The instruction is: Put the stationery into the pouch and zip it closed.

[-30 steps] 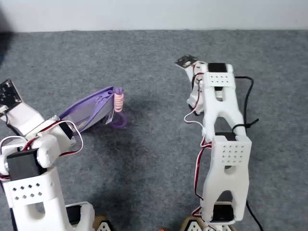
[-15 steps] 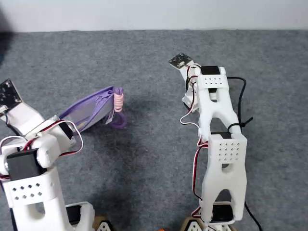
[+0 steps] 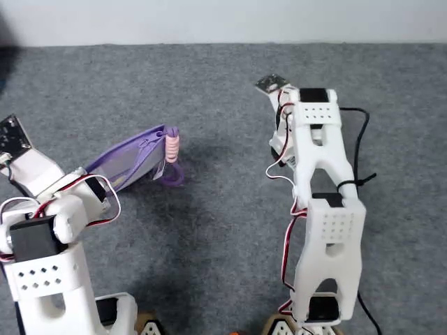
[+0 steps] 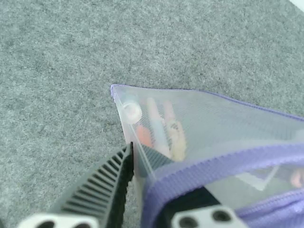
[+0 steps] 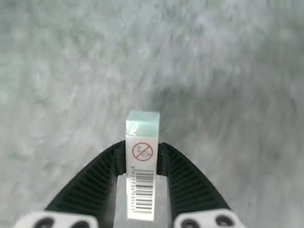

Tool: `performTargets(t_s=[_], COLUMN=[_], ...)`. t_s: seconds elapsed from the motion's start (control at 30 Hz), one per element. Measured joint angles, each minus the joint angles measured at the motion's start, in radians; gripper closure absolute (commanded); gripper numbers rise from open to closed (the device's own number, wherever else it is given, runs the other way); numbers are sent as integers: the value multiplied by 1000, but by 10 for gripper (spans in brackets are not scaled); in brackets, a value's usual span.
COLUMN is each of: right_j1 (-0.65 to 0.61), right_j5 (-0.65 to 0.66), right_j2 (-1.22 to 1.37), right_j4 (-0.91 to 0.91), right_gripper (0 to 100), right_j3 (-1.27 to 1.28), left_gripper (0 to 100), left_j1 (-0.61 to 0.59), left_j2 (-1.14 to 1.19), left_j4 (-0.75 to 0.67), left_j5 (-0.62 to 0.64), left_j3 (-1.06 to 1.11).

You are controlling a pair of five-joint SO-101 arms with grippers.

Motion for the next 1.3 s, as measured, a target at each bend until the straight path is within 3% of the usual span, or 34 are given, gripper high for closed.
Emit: performTargets(t_s=[0.17, 0.37, 0.73, 1.03, 1.3], right_j1=[-54, -133, -457, -717, -847], right_j5=[-92, -239, -539, -793, -835], right_j2=[-158, -391, -888, -1128, -1145], right_j4=[161, 180, 175, -97, -354], right_gripper=[991, 991, 991, 991, 991], right_j3=[0, 64, 242, 242, 339], left_gripper=[986, 986, 986, 986, 987], left_j1=[0, 0, 0, 0, 0], left_j2=[0, 0, 0, 0, 0], left_j4=[0, 0, 0, 0, 0], left_j5=[0, 0, 0, 0, 0], left_j3=[0, 0, 0, 0, 0])
